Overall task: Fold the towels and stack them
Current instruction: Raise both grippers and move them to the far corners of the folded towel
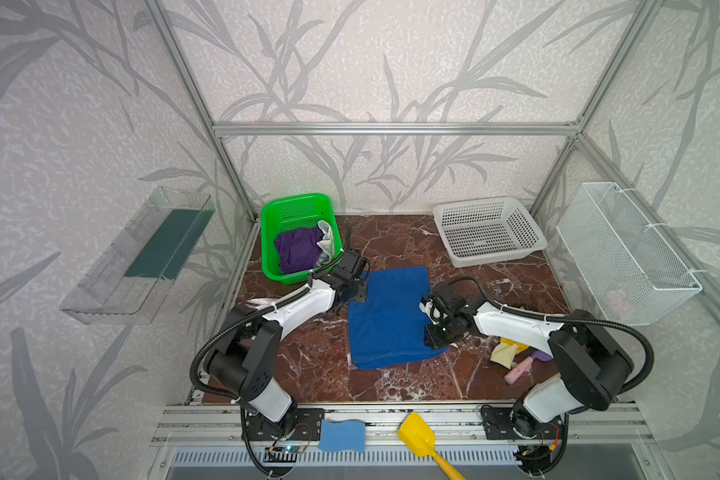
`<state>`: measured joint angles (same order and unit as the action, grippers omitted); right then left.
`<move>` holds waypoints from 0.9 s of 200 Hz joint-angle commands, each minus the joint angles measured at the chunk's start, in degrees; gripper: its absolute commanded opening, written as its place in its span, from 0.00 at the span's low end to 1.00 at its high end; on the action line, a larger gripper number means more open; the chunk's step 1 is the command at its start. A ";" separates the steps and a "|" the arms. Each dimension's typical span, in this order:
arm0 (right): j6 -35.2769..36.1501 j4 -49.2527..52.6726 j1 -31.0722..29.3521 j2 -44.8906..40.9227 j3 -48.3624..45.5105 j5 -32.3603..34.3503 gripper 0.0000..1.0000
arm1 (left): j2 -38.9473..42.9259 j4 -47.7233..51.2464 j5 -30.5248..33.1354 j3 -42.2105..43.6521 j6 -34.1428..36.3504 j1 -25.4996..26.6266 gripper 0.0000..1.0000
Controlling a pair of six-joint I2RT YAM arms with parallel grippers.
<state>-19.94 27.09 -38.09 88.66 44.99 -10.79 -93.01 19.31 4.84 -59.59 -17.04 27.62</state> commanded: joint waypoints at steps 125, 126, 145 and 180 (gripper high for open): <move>32.34 4.85 10.64 10.47 31.29 -0.56 0.42 | -16.76 10.24 -4.40 -19.04 6.23 -5.63 0.41; 33.26 4.32 10.79 10.65 31.29 -0.73 0.42 | -16.85 10.23 -4.44 -19.10 6.18 -5.64 0.41; 41.71 -2.05 11.74 11.26 29.49 -3.27 0.42 | -18.58 10.12 -5.65 -19.93 6.12 -5.83 0.41; 49.63 -9.11 14.26 13.93 30.16 -7.55 0.42 | -21.77 11.52 -5.07 -22.24 5.83 -6.09 0.40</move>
<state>20.27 24.43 -25.17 100.64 73.76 -12.97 -112.99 28.34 -0.14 -79.31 -11.51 21.93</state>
